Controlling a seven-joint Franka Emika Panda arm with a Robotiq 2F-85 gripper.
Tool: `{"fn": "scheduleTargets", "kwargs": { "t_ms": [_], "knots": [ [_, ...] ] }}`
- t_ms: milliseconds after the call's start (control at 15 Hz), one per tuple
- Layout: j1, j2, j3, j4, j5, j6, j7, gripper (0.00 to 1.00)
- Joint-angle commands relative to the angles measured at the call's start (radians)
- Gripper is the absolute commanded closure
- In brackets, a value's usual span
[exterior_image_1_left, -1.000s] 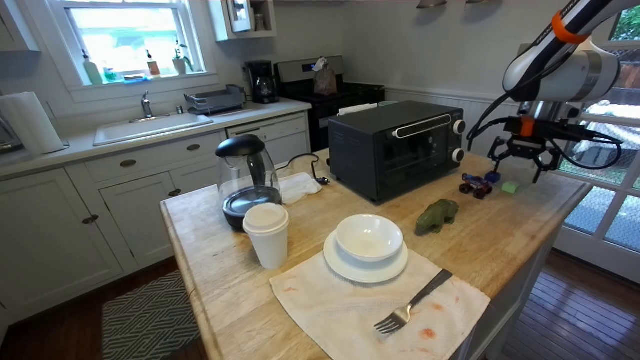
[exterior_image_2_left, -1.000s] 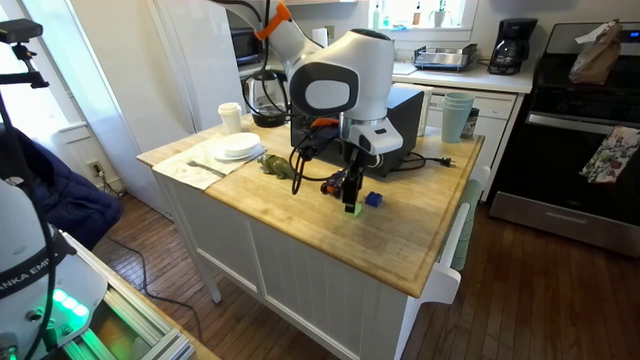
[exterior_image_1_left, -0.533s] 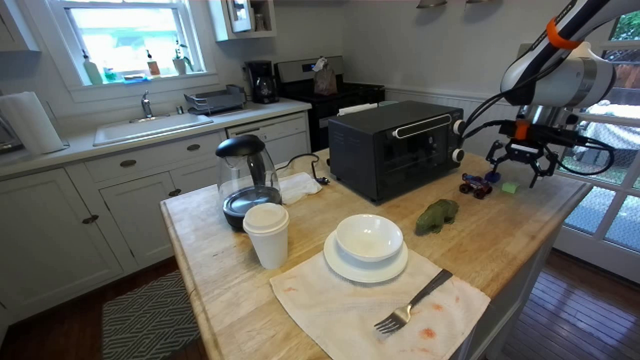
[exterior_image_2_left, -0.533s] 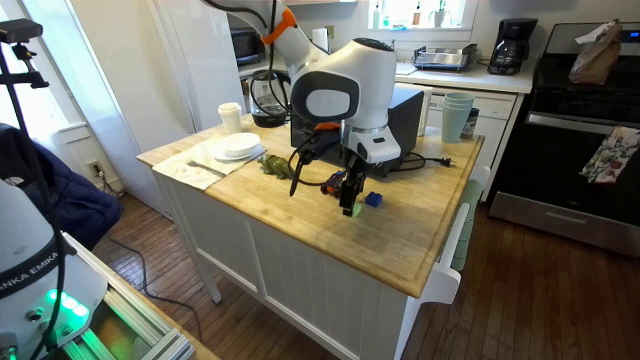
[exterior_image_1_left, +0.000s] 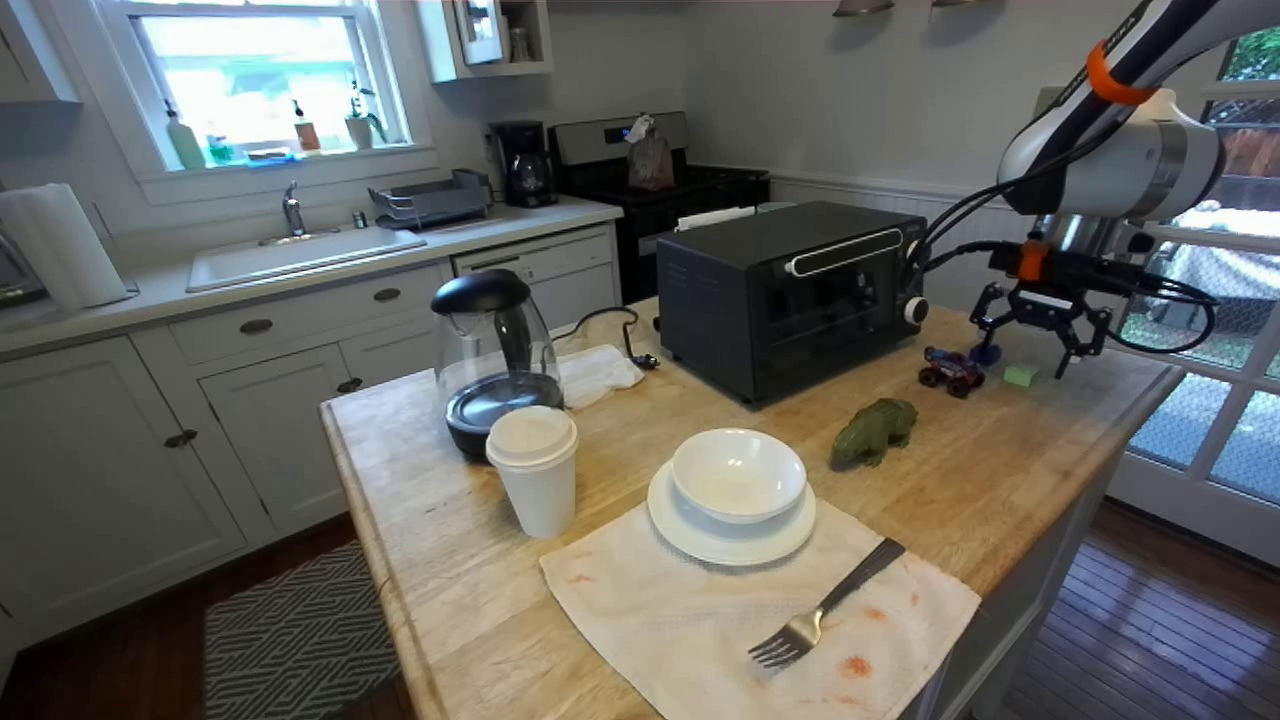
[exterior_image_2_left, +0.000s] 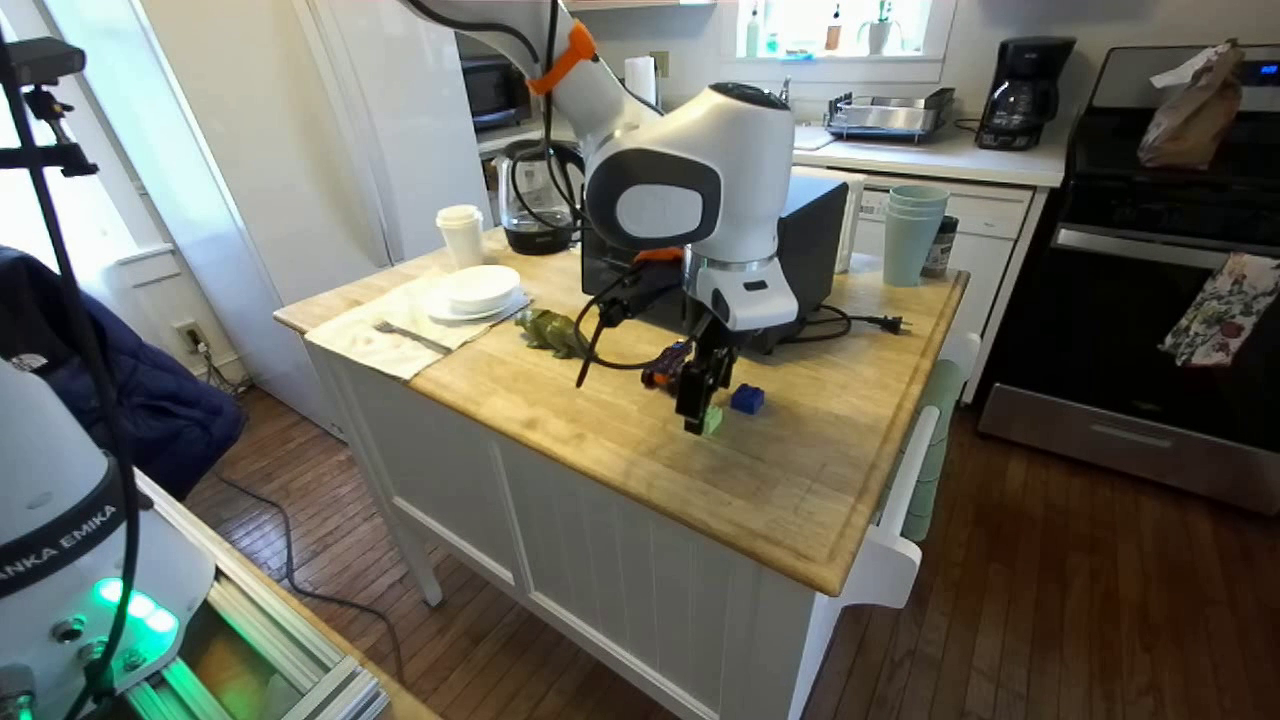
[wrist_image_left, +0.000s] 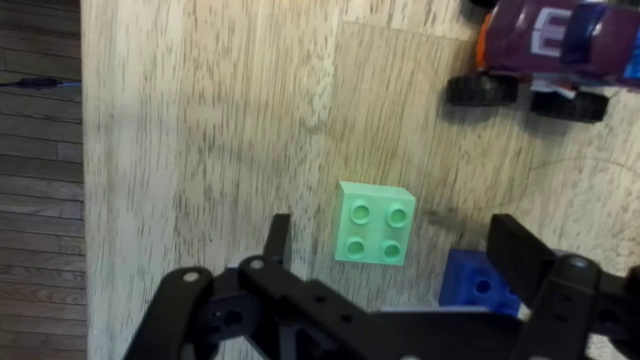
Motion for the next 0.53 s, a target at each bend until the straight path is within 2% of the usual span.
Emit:
{"fn": "scheduleTargets", "kwargs": {
  "t_ms": [0,133,200,267,400,467],
  "knots": [
    [-0.003,0.022,0.004,0.028,0.036,-0.002,0.033,0.00],
    [-0.005,0.020,0.006,0.028,0.041,0.000,0.046,0.00],
    [-0.005,0.020,0.007,0.028,0.043,0.000,0.051,0.05],
    [-0.005,0.020,0.007,0.028,0.045,0.001,0.054,0.10],
    [-0.005,0.020,0.009,0.028,0.050,0.002,0.057,0.32],
    [-0.005,0.020,0.009,0.027,0.051,0.002,0.058,0.36]
  ]
}}
